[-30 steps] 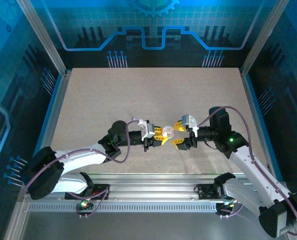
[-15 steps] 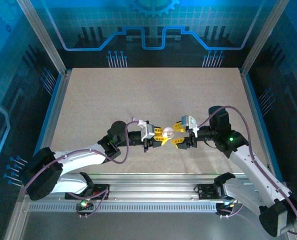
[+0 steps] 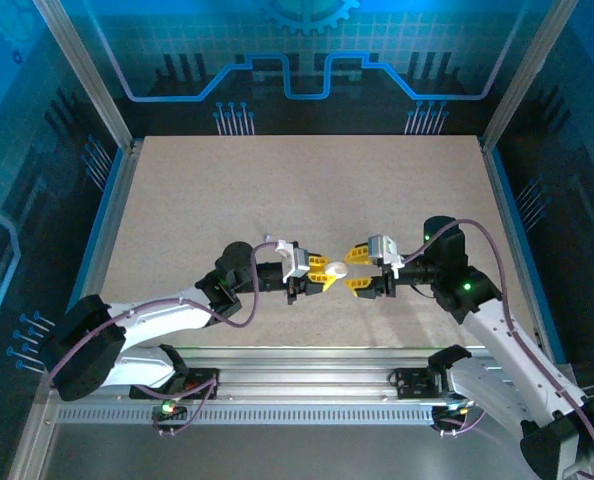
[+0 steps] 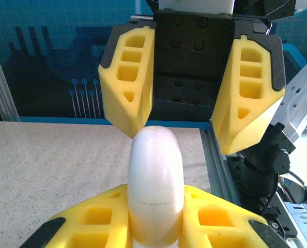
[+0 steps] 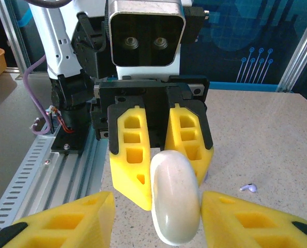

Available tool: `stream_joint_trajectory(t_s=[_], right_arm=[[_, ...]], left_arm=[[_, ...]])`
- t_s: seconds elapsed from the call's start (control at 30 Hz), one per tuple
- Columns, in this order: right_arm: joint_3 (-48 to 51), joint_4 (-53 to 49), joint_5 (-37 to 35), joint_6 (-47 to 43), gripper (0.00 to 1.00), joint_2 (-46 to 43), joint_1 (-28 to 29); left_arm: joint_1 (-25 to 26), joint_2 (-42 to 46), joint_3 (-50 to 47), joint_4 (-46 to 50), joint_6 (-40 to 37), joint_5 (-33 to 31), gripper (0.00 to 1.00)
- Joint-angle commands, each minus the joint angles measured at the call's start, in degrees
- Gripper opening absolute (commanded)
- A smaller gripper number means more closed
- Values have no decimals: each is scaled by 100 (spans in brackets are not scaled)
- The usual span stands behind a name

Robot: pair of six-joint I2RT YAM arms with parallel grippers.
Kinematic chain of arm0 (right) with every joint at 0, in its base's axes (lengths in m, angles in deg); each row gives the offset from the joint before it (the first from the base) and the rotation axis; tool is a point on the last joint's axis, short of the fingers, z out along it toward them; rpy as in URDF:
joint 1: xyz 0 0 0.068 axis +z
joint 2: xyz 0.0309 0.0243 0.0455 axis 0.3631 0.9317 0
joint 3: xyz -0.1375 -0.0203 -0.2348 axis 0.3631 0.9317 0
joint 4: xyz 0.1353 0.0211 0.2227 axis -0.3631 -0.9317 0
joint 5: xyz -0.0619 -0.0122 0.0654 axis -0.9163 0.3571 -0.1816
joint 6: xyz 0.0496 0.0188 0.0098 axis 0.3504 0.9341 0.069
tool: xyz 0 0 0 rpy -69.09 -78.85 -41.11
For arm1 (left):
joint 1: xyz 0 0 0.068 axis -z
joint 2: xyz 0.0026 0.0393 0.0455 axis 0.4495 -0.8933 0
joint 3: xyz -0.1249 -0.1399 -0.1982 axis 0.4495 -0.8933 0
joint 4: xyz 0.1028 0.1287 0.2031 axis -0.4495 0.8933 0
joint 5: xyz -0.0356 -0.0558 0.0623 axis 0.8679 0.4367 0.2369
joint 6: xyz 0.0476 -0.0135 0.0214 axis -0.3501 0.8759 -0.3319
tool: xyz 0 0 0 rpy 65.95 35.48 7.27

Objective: Insert wireless bluetooth earbuds into charging case

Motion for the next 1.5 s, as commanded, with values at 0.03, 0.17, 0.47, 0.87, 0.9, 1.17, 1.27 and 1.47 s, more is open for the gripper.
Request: stream_joint_trajectory(t_s=[0.03,0.17,0.47,0.87,0.9,1.17,1.27,1.47], right_arm=[[-123,-100,158,-142,46,151,-17],[-197,-174,172,-269,44,258,14],[-286,-166,264,-401,30,469,60],[-314,-336,38,-646,14,435,78],[-321,-378,7,-669,13,422,66],[-566,-948,-886,-640,14,1029,-438],[-825,-1290,-1026,-543,17,1504,-573],[-1364,-1591,-1827,-109,18,2240,-654]], left_arm=[[25,85,59,-87,-123,124,22],[26,103,59,-99,-114,142,22],[29,123,51,-126,-112,231,22],[38,118,25,-163,-158,83,35],[33,106,1,-200,-157,16,43],[18,79,-318,-236,-94,-1099,79],[4,70,-490,-345,34,-1615,82],[-25,226,-762,61,506,-2369,86]])
